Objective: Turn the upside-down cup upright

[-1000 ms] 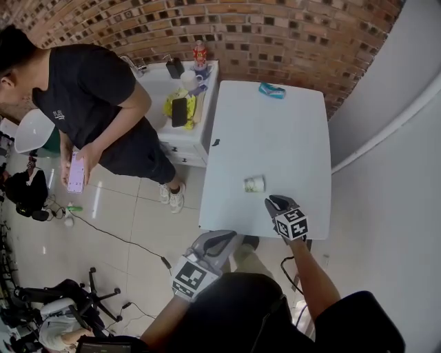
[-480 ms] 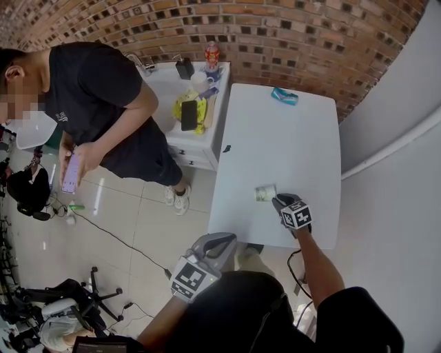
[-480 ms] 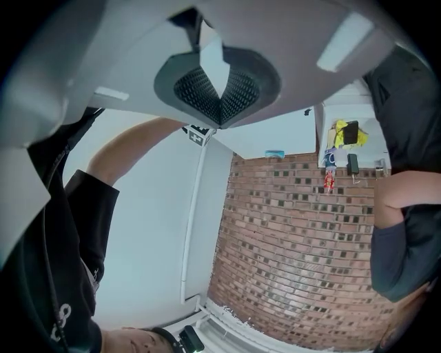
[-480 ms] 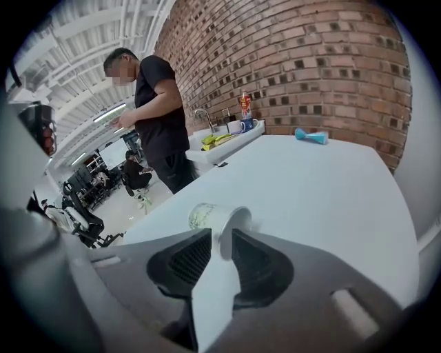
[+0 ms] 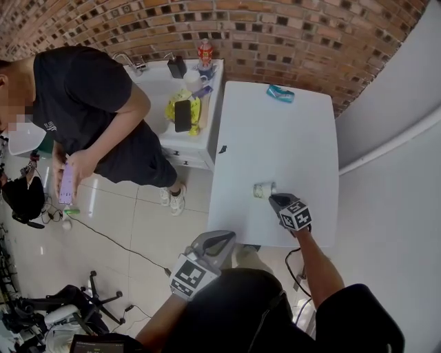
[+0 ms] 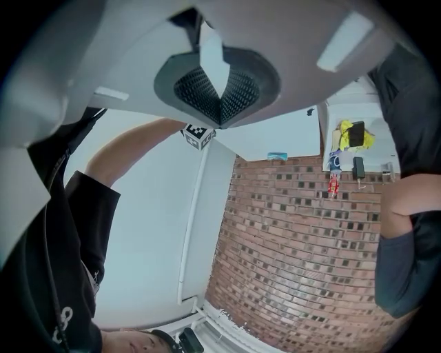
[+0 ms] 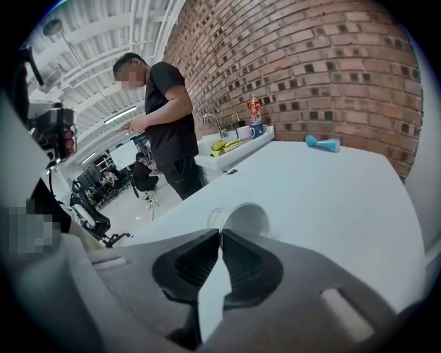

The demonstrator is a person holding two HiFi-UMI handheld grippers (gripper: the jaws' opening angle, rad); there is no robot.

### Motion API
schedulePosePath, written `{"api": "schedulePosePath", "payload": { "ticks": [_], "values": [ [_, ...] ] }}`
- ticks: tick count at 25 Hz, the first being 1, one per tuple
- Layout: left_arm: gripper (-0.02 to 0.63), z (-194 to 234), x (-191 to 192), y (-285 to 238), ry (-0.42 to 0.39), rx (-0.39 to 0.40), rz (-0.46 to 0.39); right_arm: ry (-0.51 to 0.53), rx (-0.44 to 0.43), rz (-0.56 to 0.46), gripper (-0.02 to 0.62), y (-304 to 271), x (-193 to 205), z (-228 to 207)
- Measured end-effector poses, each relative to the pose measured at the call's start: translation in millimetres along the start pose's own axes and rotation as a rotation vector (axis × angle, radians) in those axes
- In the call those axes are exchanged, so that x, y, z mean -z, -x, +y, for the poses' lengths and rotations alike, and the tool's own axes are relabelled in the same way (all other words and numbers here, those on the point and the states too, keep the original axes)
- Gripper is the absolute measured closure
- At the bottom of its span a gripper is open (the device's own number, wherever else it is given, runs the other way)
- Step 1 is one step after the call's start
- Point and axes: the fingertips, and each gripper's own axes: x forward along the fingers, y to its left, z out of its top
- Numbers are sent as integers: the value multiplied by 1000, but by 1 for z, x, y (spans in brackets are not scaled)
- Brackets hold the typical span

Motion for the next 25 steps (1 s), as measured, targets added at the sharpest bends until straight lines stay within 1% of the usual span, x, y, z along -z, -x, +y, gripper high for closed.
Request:
{"api": "schedulePosePath", "payload": {
  "ticks": [5,7,9,11,14,18,20,22,25],
  "values": [
    [591,4,-2,-5,-2,14,-4,32,26,5,589,8,-4,-1],
    [591,6,-3,-7,-2,19,-6,74,64,44,589,16,-3,-6],
    [591,6,-4,-7,-1,23,-8,138,114,103,589,25,-1,-10],
    [591,6,-3,-7,1,26,-10,219,165,161,589,34,2,-13],
    [591,4,-3,-9,6,32,-13,377,227,267,589,44,15,-20],
    [591,-2,-1,-11,6,40,-13,632,276,408,589,50,34,-22],
    [591,-4,-1,-11,7,40,-11,740,290,464,589,49,41,-23],
    [591,-7,-1,-11,10,39,-12,815,295,506,589,48,48,-23],
    [591,-8,0,-10,14,28,-15,873,305,526,589,43,53,-25]
  ]
}}
